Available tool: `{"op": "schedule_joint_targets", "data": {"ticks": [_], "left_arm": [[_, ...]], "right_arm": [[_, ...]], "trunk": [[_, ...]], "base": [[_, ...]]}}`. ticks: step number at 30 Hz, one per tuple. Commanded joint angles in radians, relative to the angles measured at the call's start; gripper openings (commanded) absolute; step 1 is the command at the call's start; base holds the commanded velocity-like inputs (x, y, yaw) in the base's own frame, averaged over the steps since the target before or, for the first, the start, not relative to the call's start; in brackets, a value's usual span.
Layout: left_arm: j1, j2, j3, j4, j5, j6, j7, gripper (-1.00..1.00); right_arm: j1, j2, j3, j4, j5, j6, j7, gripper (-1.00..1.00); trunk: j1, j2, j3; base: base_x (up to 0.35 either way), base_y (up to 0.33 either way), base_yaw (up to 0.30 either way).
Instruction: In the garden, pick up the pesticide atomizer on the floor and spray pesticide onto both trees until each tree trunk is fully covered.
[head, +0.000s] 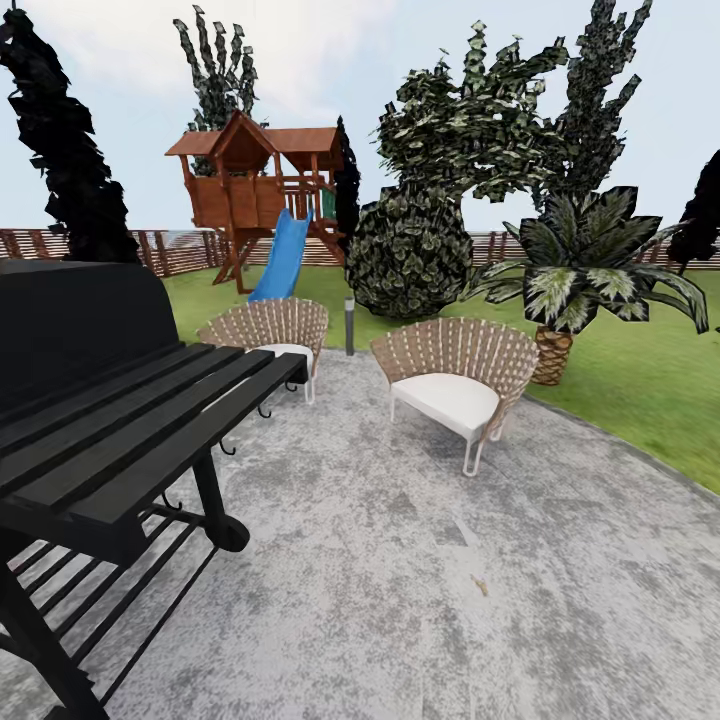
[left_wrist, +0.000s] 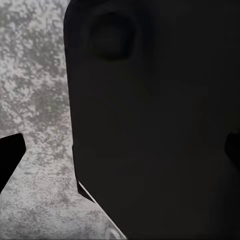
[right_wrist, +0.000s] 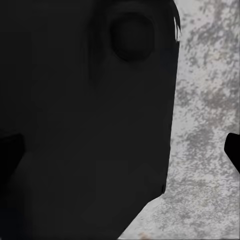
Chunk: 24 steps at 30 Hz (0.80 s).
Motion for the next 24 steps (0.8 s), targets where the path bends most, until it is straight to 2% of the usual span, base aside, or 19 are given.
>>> {"op": "schedule_joint_targets", "data": {"ticks": [1,6,17,19,20,22,24], "left_arm": [[-0.001,-0.002,0.005,0.003,0.006,0.006,0.002,1.0],[-0.001,-0.001,0.002,0.001,0.005,0.001,-0.002,1.0],[-0.048,0.059,0.002,-0.01,0.011,-0.006,0.001,1.0],[-0.06,0.07,0.002,-0.021,0.021,-0.007,-0.003,1.0],[-0.196,0.105,0.002,-0.042,0.075,-0.007,-0.001,1.0],[-0.235,0.114,0.002,-0.076,0.096,-0.008,0.001,1.0],[-0.284,0.116,0.006,-0.25,0.103,-0.002,0.033,1.0]], "right_arm": [[-0.003,0.006,0.002,-0.006,0.0,0.003,-0.002,1.0],[-0.003,0.015,0.002,-0.027,0.0,0.0,-0.002,1.0],[-0.003,-0.039,-0.004,-0.089,0.0,-0.043,-0.003,1.0],[-0.003,-0.05,-0.005,-0.1,0.0,-0.047,-0.003,1.0],[-0.004,-0.052,-0.005,-0.382,-0.001,-0.047,-0.003,1.0],[-0.006,-0.051,-0.005,-0.466,-0.002,-0.052,-0.002,1.0],[-0.021,-0.051,-0.005,-0.652,0.0,-0.136,-0.003,1.0]], "trunk": [[0.0,0.0,0.0],[0.0,0.0,0.0],[0.0,0.0,-0.002],[0.0,0.0,-0.003],[0.0,0.0,-0.004],[0.0,0.0,-0.006],[0.0,0.0,-0.008]], "base": [[-0.218,-0.195,0.0],[-0.098,-0.08,0.0],[-0.001,-0.001,0.235],[0.0,0.0,0.269],[0.0,0.0,0.268],[0.0,0.0,0.267],[0.0,0.0,0.245]]}}
